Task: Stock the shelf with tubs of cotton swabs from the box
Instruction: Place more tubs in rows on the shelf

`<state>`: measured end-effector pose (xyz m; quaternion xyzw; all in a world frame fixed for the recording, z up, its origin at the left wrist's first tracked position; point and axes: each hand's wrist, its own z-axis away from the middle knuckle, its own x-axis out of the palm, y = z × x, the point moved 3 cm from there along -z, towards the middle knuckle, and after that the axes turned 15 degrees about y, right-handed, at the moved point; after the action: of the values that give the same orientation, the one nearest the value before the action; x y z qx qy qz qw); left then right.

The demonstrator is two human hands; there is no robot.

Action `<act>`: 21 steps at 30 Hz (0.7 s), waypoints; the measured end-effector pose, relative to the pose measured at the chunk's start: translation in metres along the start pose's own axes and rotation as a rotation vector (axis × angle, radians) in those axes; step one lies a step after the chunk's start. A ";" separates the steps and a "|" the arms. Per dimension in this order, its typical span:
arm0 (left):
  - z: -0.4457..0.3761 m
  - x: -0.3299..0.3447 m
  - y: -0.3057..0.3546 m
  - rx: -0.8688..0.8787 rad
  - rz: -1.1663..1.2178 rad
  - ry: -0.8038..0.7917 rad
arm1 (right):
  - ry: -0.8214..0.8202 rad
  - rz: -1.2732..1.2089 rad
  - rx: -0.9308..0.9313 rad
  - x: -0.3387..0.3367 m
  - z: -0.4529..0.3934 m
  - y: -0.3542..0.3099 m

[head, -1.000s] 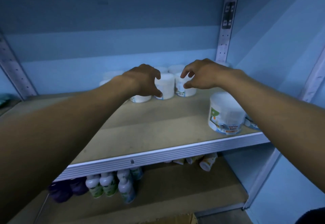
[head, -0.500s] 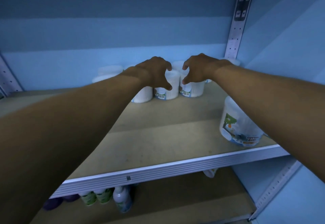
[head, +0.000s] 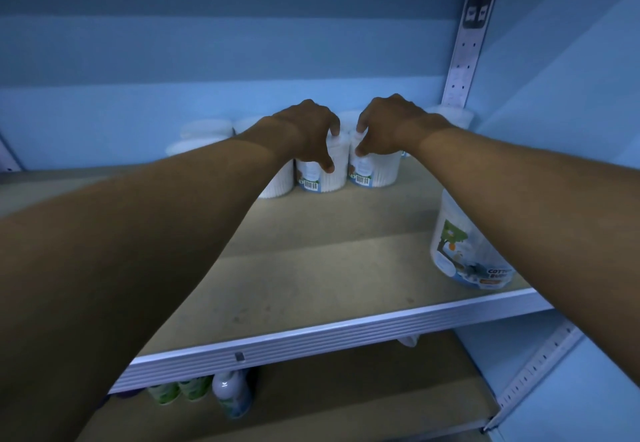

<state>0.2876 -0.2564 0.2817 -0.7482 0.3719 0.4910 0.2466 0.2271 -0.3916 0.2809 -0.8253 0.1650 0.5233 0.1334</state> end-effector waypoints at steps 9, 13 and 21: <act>0.015 -0.010 0.009 0.005 0.000 -0.008 | -0.019 -0.022 0.028 -0.012 0.017 -0.002; 0.030 -0.017 0.014 0.000 -0.006 -0.025 | -0.024 -0.016 0.031 -0.020 0.033 -0.006; 0.069 -0.036 0.019 -0.027 -0.011 -0.044 | -0.059 -0.032 0.053 -0.037 0.071 -0.021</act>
<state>0.2252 -0.2059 0.2876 -0.7425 0.3559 0.5108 0.2474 0.1630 -0.3398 0.2863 -0.8083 0.1617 0.5405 0.1682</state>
